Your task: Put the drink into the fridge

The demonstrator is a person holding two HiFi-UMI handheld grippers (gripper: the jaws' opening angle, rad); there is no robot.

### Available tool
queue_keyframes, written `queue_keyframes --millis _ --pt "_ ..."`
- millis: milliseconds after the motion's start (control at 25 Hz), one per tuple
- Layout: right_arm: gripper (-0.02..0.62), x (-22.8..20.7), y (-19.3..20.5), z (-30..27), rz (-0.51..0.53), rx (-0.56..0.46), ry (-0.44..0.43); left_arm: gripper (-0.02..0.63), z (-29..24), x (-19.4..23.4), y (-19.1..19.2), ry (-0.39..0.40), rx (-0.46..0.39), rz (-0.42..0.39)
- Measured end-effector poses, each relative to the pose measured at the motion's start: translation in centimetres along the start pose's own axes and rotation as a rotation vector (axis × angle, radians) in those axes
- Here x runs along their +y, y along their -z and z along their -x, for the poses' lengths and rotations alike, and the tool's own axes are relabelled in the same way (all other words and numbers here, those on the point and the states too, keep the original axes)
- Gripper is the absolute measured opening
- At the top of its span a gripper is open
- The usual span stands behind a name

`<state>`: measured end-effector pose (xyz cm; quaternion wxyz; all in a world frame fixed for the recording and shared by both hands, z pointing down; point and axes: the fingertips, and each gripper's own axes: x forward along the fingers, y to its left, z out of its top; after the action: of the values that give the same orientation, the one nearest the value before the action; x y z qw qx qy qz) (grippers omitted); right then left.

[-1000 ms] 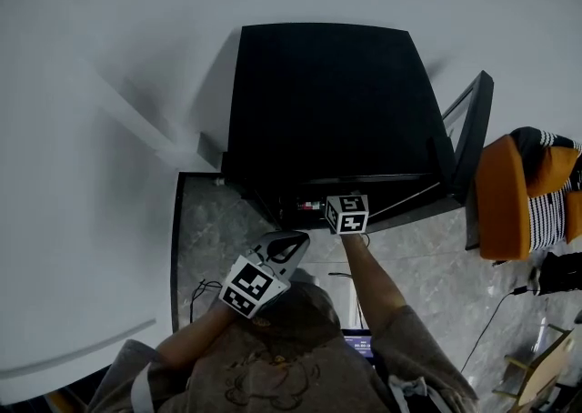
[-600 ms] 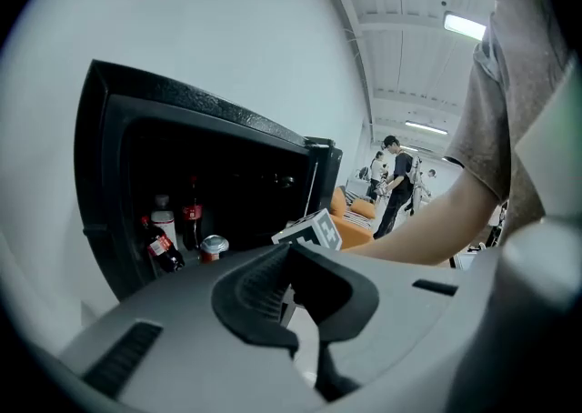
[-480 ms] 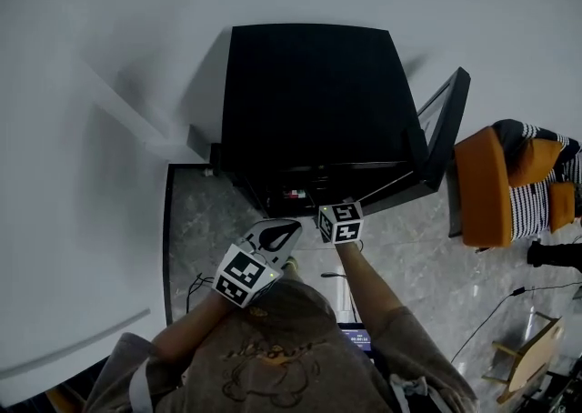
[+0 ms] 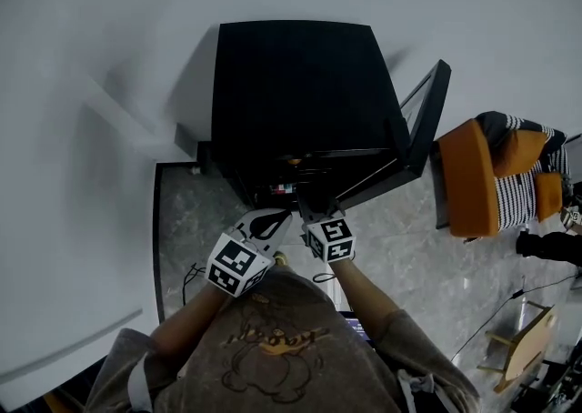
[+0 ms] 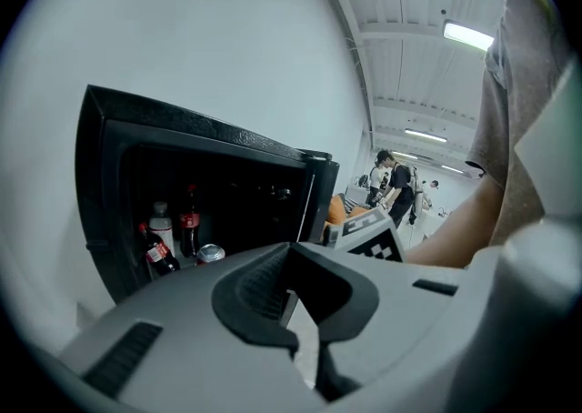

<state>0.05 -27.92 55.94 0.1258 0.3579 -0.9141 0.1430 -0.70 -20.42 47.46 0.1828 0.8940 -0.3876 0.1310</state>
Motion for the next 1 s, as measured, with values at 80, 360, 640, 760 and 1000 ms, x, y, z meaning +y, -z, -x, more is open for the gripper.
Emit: queue_keyframes --millis 80,360,640,760,1000 --pt "0.021 1.2 -0.7 0.9 -0.006 -0.005 -0.028 0.005 0.1 0.0 -0.2 0.011 -0.001 0.012" --pt "0.020 4.1 -4.1 4.3 -0.052 -0.038 -0.097 0.005 1.5 0.3 -1.9 0.027 -0.023 0.004" --pt "0.020 6.7 -7.1 7.4 -0.024 -0.076 -0.151 0.005 2.8 0.3 -3.3 0.022 -0.046 -0.020" --pt "0.020 7.8 -7.8 8.3 -0.011 -0.082 -0.168 0.005 3.2 0.5 -3.6 0.015 -0.055 -0.031" --pt "0.020 8.6 -9.0 9.6 0.063 -0.107 -0.190 0.006 3.4 0.5 -4.1 0.005 -0.074 -0.030"
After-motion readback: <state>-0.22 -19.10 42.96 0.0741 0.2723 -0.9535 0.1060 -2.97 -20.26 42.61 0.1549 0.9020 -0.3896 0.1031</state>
